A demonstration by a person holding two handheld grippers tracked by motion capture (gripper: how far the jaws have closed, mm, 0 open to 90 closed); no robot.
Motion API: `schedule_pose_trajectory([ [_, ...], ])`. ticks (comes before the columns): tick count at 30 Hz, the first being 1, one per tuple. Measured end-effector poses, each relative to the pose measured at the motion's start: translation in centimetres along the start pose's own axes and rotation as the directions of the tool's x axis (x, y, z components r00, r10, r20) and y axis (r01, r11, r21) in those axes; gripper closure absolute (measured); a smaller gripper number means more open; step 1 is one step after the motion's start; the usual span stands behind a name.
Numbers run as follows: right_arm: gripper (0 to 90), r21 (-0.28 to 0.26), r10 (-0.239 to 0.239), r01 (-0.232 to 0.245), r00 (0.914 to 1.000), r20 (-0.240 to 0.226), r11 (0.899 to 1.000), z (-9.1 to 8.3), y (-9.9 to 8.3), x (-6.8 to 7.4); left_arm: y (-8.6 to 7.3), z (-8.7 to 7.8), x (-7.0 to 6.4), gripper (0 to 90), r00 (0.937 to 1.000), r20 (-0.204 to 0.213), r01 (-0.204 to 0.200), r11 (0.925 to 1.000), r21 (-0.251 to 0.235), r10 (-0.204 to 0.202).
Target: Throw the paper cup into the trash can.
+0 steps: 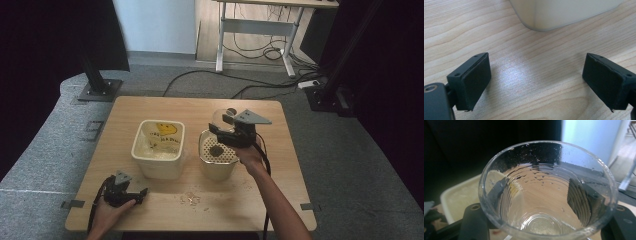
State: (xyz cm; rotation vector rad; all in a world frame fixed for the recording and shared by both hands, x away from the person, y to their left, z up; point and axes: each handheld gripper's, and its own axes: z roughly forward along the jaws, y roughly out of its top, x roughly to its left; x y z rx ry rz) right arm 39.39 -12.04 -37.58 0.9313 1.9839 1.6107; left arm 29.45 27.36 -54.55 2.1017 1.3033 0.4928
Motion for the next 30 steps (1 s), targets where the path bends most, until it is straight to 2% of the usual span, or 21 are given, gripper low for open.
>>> schedule_pose_trajectory([
  [4,34.7,0.002,-0.021,0.021,0.9984,-0.052,1.000,2.3,1.5,2.1,0.0,0.0,0.0,8.1,1.0000,0.000,-0.002,1.0000,0.002,0.002],
  [8,34.4,0.017,-0.049,0.051,0.9927,-0.111,0.999,5.5,2.7,4.6,0.0,0.0,0.0,8.1,1.0000,0.002,-0.001,1.0000,0.000,0.001],
  [12,32.7,0.061,-0.038,0.049,0.9852,-0.167,0.997,9.2,3.2,6.6,0.0,0.0,0.0,8.1,1.0000,0.002,-0.003,1.0000,0.000,0.003],
  [14,27.7,0.094,-0.037,0.055,0.9809,-0.191,0.994,11.2,3.2,7.6,0.0,0.0,0.0,8.1,1.0000,0.004,-0.003,1.0000,0.001,0.003],
  [16,15.3,0.152,-0.050,0.077,0.9838,-0.172,0.985,12.9,3.0,8.4,0.0,0.0,0.1,8.1,1.0000,0.004,-0.005,1.0000,0.000,0.005],
  [18,12.4,0.189,-0.050,0.082,0.9844,-0.169,0.979,13.9,2.9,8.8,-0.1,0.0,0.1,8.1,1.0000,0.003,-0.005,1.0000,0.000,0.005],
  [20,12.0,0.184,-0.044,0.076,0.9840,-0.172,0.980,13.9,3.0,8.8,-0.1,-0.1,0.1,8.1,1.0000,0.004,-0.006,1.0000,0.000,0.006],
  [23,12.0,0.163,-0.045,0.072,0.9854,-0.164,0.984,12.7,3.2,8.4,-0.1,-0.1,0.1,8.1,1.0000,0.002,-0.005,1.0000,0.000,0.005],
  [26,13.0,0.130,-0.044,0.064,0.9875,-0.152,0.989,10.7,3.4,7.6,-0.1,0.0,0.0,8.0,1.0000,0.000,-0.003,1.0000,0.000,0.003],
  [30,14.3,0.102,-0.078,0.092,0.9879,-0.134,0.991,7.8,2.9,6.4,-0.1,0.0,0.0,8.0,1.0000,0.000,-0.001,1.0000,-0.001,0.001],
])
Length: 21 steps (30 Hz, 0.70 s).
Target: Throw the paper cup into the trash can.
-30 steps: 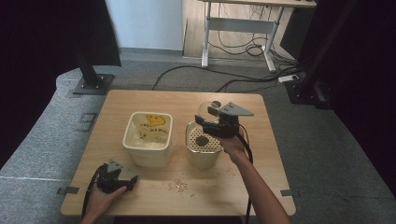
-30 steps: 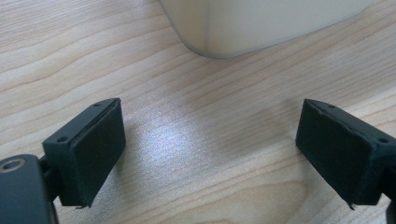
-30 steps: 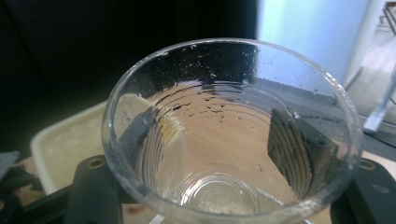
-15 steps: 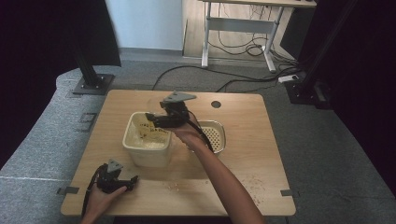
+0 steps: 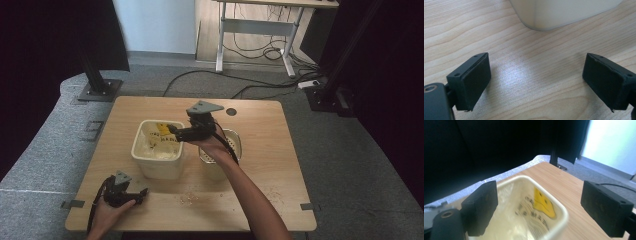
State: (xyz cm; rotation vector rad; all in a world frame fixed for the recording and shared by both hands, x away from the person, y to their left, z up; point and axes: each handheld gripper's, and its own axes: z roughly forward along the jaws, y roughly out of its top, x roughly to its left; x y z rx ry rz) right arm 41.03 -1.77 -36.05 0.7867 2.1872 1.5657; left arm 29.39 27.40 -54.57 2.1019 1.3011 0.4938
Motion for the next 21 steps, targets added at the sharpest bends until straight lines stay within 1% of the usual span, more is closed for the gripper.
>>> schedule_pose_trajectory([
  [1,14.7,-0.003,-0.009,0.009,1.0000,0.004,1.000,-1.0,-0.5,-0.2,0.0,0.0,0.0,8.0,1.0000,0.000,0.000,1.0000,0.000,0.000],
  [2,14.7,-0.003,-0.009,0.009,1.0000,0.004,1.000,-1.0,-0.5,-0.2,0.0,0.0,0.0,8.0,1.0000,0.000,-0.002,1.0000,0.003,0.002],
  [4,16.0,-0.017,-0.019,0.019,0.9996,0.022,1.000,-2.9,-1.5,-0.7,0.0,0.0,0.0,7.9,1.0000,0.001,-0.001,1.0000,0.002,0.001],
  [7,17.6,-0.033,-0.021,0.022,0.9988,0.044,0.999,-4.9,-2.7,-1.3,0.0,0.0,0.0,7.8,1.0000,0.003,-0.001,1.0000,0.001,0.001],
  [8,18.3,-0.038,-0.020,0.022,0.9977,0.065,0.999,-6.1,-3.6,-1.6,0.0,0.0,0.1,7.7,1.0000,0.003,-0.001,1.0000,0.001,0.001],
  [10,19.0,-0.045,-0.013,0.017,0.9964,0.084,0.999,-7.4,-4.8,-2.0,0.0,0.0,0.1,7.5,1.0000,0.003,-0.002,1.0000,0.001,0.002],
  [12,19.9,-0.055,0.003,0.003,0.9950,0.100,0.998,-8.6,-6.0,-2.3,0.0,0.0,0.1,7.3,1.0000,0.003,-0.003,1.0000,0.000,0.003],
  [13,20.0,-0.061,0.012,-0.005,0.9934,0.114,0.998,-9.5,-6.9,-2.6,0.0,0.0,0.1,7.2,1.0000,0.004,-0.003,1.0000,0.000,0.003],
  [14,20.0,-0.061,0.012,-0.005,0.9934,0.114,0.998,-9.5,-6.9,-2.6,0.0,0.0,0.1,7.2,1.0000,0.004,-0.003,1.0000,0.000,0.003],
  [15,20.1,-0.064,0.022,-0.014,0.9916,0.128,0.998,-10.3,-7.6,-2.8,0.0,0.0,0.1,7.2,1.0000,0.004,-0.004,1.0000,0.000,0.004],
  [16,20.3,-0.077,0.045,-0.034,0.9878,0.149,0.996,-11.8,-9.1,-3.2,0.0,0.1,0.1,6.9,1.0000,0.004,-0.004,1.0000,0.000,0.004],
  [18,20.4,-0.090,0.058,-0.043,0.9834,0.172,0.995,-13.4,-10.5,-3.6,0.0,0.1,0.1,6.7,1.0000,0.004,-0.004,1.0000,0.001,0.004],
  [21,20.7,-0.102,0.083,-0.062,0.9742,0.210,0.993,-15.7,-12.6,-4.1,0.1,0.1,0.1,6.4,1.0000,0.003,-0.004,1.0000,0.000,0.004],
])
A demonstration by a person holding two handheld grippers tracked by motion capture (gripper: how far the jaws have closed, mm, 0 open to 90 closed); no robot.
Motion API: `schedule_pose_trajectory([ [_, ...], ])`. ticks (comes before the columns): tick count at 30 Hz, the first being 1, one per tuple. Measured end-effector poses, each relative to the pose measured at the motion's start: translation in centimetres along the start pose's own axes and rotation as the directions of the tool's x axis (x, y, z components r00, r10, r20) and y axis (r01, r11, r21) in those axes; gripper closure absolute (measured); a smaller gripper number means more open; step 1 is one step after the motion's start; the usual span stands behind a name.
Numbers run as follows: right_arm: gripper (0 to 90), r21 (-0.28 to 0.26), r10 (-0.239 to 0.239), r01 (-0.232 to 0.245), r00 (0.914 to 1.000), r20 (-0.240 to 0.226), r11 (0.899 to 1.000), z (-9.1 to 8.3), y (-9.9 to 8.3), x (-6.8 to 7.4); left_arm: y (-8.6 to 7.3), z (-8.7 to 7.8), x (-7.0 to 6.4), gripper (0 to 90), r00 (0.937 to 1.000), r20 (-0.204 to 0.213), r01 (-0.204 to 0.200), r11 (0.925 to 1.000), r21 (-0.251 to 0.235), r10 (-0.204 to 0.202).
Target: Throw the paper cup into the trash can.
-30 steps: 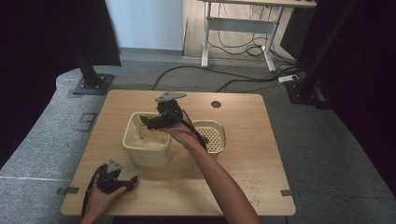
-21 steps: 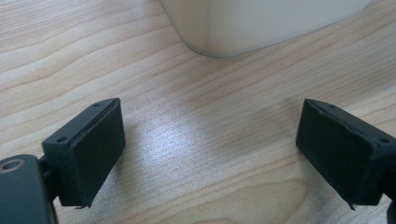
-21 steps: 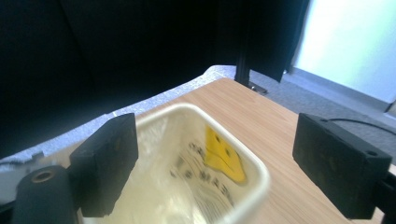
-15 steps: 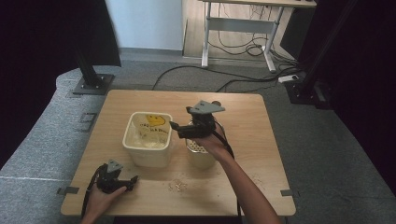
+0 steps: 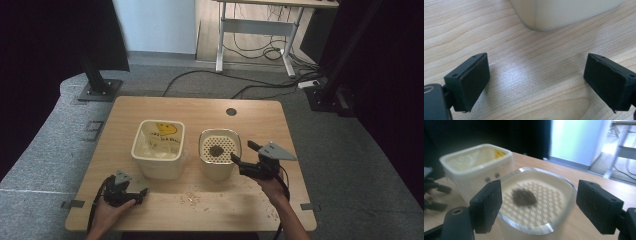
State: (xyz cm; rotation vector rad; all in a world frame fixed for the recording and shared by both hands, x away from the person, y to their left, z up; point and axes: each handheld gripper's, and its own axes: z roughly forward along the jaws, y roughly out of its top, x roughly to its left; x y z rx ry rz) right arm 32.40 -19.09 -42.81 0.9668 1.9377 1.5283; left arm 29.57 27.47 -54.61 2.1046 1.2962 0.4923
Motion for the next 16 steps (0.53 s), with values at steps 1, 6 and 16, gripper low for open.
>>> schedule_pose_trajectory([
  [1,20.7,-0.002,0.008,-0.008,0.9999,0.014,1.000,-0.7,-0.7,-0.3,0.0,0.0,0.0,6.2,1.0000,0.000,0.000,1.0000,0.000,0.000],
  [6,20.8,0.016,0.056,-0.057,0.9967,0.060,0.998,-3.1,-4.3,-1.8,0.1,0.1,0.0,5.6,1.0000,-0.001,0.002,1.0000,-0.002,-0.002],
  [16,20.7,0.089,0.080,-0.089,0.9916,0.102,0.992,-3.0,-8.0,-2.8,0.3,0.3,0.2,5.4,1.0000,-0.002,0.005,1.0000,-0.005,-0.005],
])
